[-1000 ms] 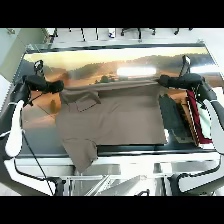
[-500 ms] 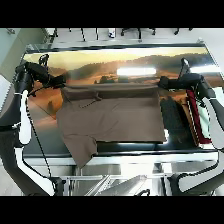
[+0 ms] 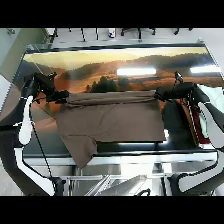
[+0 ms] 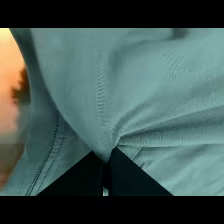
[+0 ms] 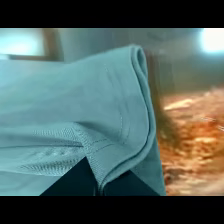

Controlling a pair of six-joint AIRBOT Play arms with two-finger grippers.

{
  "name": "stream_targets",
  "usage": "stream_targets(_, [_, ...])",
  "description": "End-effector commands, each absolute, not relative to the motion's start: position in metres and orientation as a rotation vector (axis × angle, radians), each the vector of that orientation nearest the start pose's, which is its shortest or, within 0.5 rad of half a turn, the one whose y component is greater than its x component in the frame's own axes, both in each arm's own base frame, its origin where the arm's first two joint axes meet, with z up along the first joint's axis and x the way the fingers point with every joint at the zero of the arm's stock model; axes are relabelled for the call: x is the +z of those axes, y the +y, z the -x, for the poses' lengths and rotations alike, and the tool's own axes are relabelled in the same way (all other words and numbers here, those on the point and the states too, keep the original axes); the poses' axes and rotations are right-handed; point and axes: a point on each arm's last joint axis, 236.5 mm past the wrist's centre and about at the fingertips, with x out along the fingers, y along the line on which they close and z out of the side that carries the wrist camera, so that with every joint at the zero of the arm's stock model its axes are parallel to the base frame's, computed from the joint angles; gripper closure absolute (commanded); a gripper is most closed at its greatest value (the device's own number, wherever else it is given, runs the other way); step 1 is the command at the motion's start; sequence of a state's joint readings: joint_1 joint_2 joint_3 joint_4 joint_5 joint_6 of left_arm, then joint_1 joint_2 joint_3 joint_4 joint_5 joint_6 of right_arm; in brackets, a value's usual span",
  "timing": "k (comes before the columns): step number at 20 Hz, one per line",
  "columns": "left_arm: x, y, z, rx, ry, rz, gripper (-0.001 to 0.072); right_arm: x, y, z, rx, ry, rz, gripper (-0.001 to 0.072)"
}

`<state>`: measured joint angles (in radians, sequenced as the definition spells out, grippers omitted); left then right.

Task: Fold the shirts.

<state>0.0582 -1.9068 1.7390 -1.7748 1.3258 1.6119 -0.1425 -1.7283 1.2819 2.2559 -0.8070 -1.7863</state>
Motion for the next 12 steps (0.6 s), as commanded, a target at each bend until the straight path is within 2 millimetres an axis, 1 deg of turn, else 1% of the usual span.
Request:
stream_targets(1, [-0.083, -0.018, -0.477, -0.102, 1.510, 0.204, 0.0697, -0.086, 0.043, -0.496, 0.143, 1.154, -0.636, 0.0685])
stream_targets(5, [-0.083, -0.019, -0.472, -0.105, 1.533, 0.205, 0.0697, -0.088, 0.049, -0.487, 0.134, 1.200, -0.687, 0.0685])
stream_targets(7, [-0.083, -0.019, -0.472, -0.106, 1.531, 0.206, 0.0696, -0.088, 0.051, -0.483, 0.136, 1.221, -0.701, 0.0683])
stream_targets(8, [-0.083, -0.019, -0.473, -0.105, 1.527, 0.206, 0.0697, -0.088, 0.053, -0.481, 0.137, 1.232, -0.708, 0.0622])
stream_targets(9, [-0.082, -0.020, -0.474, -0.107, 1.523, 0.210, 0.0696, -0.088, 0.054, -0.479, 0.139, 1.241, -0.713, 0.0413])
stream_targets(10, [-0.082, -0.021, -0.474, -0.109, 1.523, 0.211, 0.0661, -0.086, 0.056, -0.476, 0.148, 1.252, -0.715, 0.0271])
stream_targets(11, [-0.082, -0.020, -0.473, -0.109, 1.527, 0.211, 0.0412, -0.082, 0.058, -0.473, 0.163, 1.264, -0.718, 0.0267])
stream_targets(12, [-0.079, -0.021, -0.470, -0.112, 1.543, 0.209, 0.0092, -0.072, 0.057, -0.469, 0.182, 1.277, -0.720, 0.0268])
